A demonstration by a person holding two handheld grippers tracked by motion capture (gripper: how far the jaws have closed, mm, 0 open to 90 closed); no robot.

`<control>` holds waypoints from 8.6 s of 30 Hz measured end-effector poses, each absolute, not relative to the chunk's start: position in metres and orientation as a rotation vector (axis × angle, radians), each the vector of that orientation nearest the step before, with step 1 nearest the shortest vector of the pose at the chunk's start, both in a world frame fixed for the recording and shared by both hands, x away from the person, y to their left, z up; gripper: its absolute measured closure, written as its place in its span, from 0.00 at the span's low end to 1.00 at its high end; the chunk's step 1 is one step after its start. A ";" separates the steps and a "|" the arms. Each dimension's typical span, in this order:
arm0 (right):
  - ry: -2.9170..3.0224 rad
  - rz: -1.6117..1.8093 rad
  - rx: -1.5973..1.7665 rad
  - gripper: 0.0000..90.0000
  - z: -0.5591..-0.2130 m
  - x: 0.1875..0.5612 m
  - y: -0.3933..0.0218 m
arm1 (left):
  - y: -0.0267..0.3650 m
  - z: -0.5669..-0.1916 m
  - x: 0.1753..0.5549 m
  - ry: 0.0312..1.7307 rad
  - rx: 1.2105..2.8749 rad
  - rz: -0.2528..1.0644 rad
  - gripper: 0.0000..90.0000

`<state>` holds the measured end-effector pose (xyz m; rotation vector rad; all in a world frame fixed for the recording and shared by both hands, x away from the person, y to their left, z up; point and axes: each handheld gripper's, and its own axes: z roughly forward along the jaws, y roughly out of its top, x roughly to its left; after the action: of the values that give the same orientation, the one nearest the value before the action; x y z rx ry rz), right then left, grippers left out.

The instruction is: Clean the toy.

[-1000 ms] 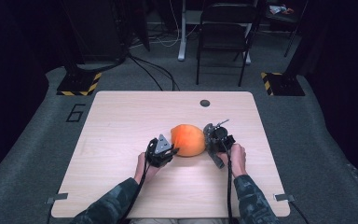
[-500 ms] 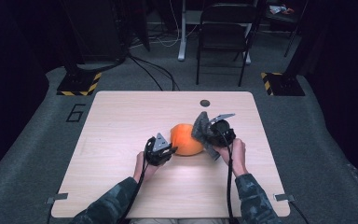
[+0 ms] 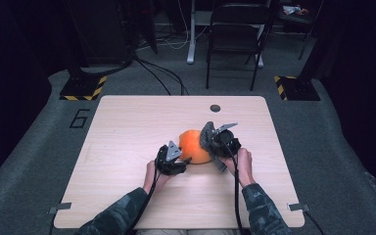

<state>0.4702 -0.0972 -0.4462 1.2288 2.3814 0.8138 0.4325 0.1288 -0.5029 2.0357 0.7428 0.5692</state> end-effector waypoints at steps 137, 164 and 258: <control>2.374 0.611 1.456 0.82 -0.481 0.496 -0.127 | 0.147 -0.492 0.431 0.724 1.991 0.438 0.86; 2.375 0.769 1.247 0.82 -0.442 0.477 -0.096 | 0.138 -0.497 0.427 0.708 2.041 0.595 0.66; 2.373 0.871 1.227 0.82 -0.428 0.472 -0.096 | 0.137 -0.493 0.430 0.732 1.985 0.601 0.89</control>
<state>0.4716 -0.0956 -0.4283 1.2274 2.3734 0.8707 0.4296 0.1368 -0.4932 1.9847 0.7323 0.6014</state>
